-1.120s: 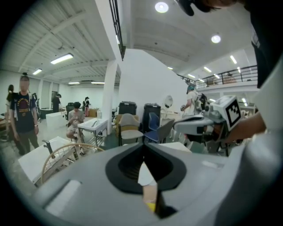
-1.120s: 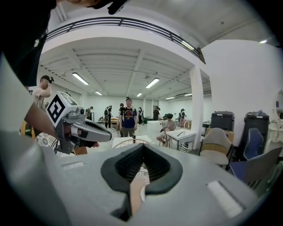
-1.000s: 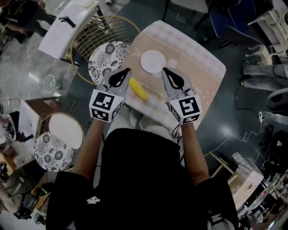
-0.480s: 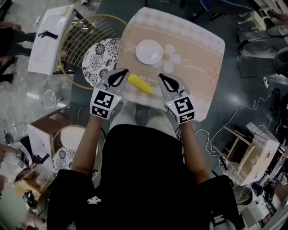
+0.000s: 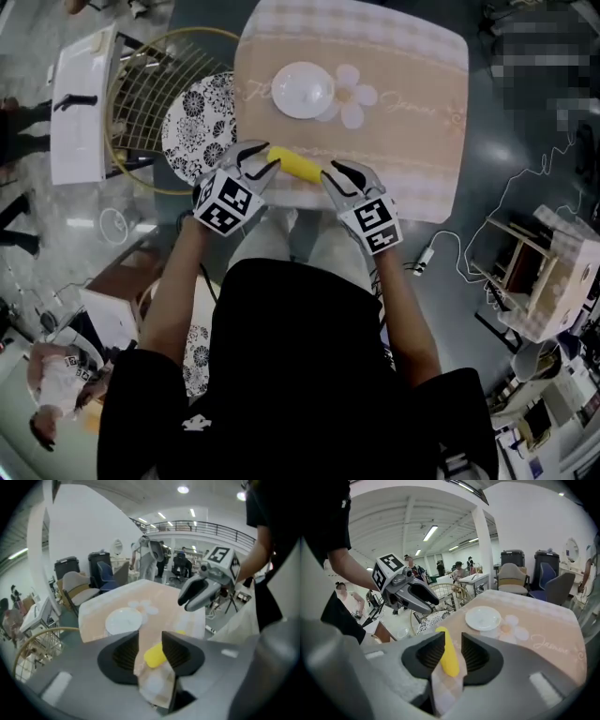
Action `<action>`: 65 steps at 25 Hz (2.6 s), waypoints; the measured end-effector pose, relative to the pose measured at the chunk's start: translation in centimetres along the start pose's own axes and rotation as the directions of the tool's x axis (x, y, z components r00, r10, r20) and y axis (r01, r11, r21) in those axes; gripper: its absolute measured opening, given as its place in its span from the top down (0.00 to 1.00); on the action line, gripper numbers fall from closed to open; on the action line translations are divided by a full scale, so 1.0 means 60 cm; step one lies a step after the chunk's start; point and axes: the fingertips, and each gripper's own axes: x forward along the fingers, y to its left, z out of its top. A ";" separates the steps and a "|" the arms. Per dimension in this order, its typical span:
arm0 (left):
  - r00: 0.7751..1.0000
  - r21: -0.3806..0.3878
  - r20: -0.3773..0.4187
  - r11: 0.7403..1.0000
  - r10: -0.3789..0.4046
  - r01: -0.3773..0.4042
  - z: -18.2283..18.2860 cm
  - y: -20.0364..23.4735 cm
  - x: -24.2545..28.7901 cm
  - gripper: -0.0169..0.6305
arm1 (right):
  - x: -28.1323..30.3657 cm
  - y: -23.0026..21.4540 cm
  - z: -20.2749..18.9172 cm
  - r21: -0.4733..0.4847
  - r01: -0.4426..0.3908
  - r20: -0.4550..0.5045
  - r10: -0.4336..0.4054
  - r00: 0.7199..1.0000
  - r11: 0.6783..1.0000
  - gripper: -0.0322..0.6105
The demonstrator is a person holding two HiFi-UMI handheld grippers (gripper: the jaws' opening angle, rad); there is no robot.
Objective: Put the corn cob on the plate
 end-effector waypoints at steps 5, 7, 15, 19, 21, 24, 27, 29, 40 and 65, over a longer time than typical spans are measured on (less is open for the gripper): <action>0.981 0.133 -0.159 0.982 -0.110 0.132 -0.065 -0.019 0.061 0.65 | 0.032 0.009 -0.054 0.010 0.006 -0.078 -0.005 0.997 1.000 0.71; 0.972 0.163 -0.192 0.973 -0.132 0.164 -0.083 -0.020 0.074 0.62 | 0.044 0.012 -0.072 -0.005 0.002 -0.110 -0.003 0.994 1.000 0.68; 0.934 0.317 -0.312 0.908 -0.173 0.275 -0.128 -0.027 0.116 0.55 | 0.079 0.016 -0.139 -0.014 -0.011 -0.197 0.008 0.980 1.000 0.59; 0.923 0.361 -0.341 0.881 -0.181 0.306 -0.138 -0.030 0.131 0.55 | 0.097 0.020 -0.158 -0.070 -0.010 -0.243 -0.007 0.970 0.997 0.57; 0.916 0.386 -0.358 0.864 -0.182 0.322 -0.143 -0.034 0.136 0.55 | 0.106 0.021 -0.163 -0.090 -0.009 -0.258 -0.015 0.966 0.996 0.57; 0.909 0.400 -0.372 0.852 -0.186 0.339 -0.150 -0.039 0.143 0.55 | 0.121 0.023 -0.170 -0.098 -0.016 -0.279 -0.012 0.960 0.995 0.57; 0.909 0.388 -0.371 0.858 -0.190 0.337 -0.152 -0.036 0.149 0.55 | 0.134 0.024 -0.175 -0.104 -0.025 -0.293 -0.007 0.956 0.994 0.57; 0.909 0.391 -0.373 0.857 -0.185 0.335 -0.154 -0.035 0.157 0.55 | 0.138 0.021 -0.181 -0.109 -0.026 -0.307 -0.009 0.952 0.994 0.57; 0.909 0.401 -0.369 0.849 -0.194 0.344 -0.160 -0.038 0.169 0.54 | 0.142 0.014 -0.184 -0.137 0.003 -0.329 -0.048 0.943 0.991 0.59; 0.913 0.302 -0.379 0.912 -0.153 0.278 -0.106 0.035 0.163 0.52 | 0.159 -0.049 -0.104 -0.239 -0.131 -0.352 0.040 0.935 0.962 0.62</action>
